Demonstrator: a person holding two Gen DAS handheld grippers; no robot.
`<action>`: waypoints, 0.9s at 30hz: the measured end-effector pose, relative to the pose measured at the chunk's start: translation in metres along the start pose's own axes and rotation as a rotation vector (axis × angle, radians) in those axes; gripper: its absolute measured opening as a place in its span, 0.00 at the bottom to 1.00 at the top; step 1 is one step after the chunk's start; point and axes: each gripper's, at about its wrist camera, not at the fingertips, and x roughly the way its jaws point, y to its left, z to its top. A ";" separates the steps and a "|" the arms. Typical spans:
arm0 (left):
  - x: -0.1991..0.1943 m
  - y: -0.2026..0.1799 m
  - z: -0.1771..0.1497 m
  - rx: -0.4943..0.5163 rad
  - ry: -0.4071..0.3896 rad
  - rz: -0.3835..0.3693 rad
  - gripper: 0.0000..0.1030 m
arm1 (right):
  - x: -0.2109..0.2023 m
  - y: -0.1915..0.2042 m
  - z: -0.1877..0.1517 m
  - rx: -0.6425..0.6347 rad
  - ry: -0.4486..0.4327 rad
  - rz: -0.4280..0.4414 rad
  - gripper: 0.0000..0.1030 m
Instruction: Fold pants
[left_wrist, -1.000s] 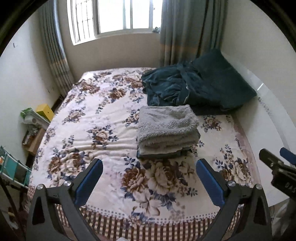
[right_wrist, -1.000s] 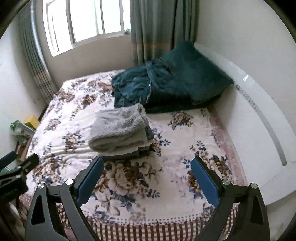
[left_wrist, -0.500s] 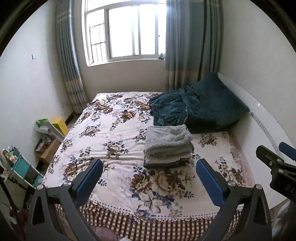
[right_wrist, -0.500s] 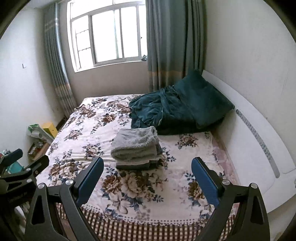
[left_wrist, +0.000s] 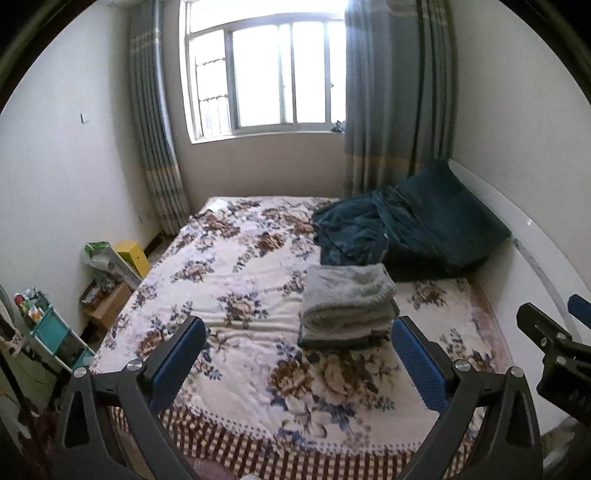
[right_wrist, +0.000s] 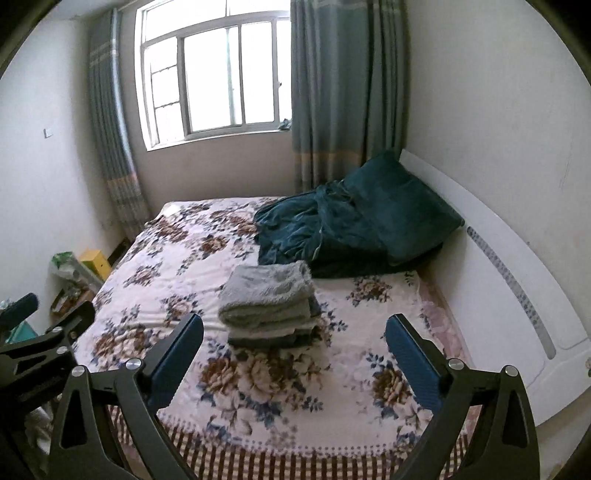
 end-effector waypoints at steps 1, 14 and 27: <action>0.002 0.000 0.001 -0.001 0.000 0.007 1.00 | 0.007 0.000 0.002 0.002 -0.002 -0.010 0.98; 0.069 -0.007 0.006 -0.008 0.066 0.020 1.00 | 0.113 0.001 0.011 0.009 0.094 -0.041 0.98; 0.097 -0.013 0.011 0.001 0.092 0.033 1.00 | 0.150 -0.001 0.007 0.002 0.126 -0.049 0.98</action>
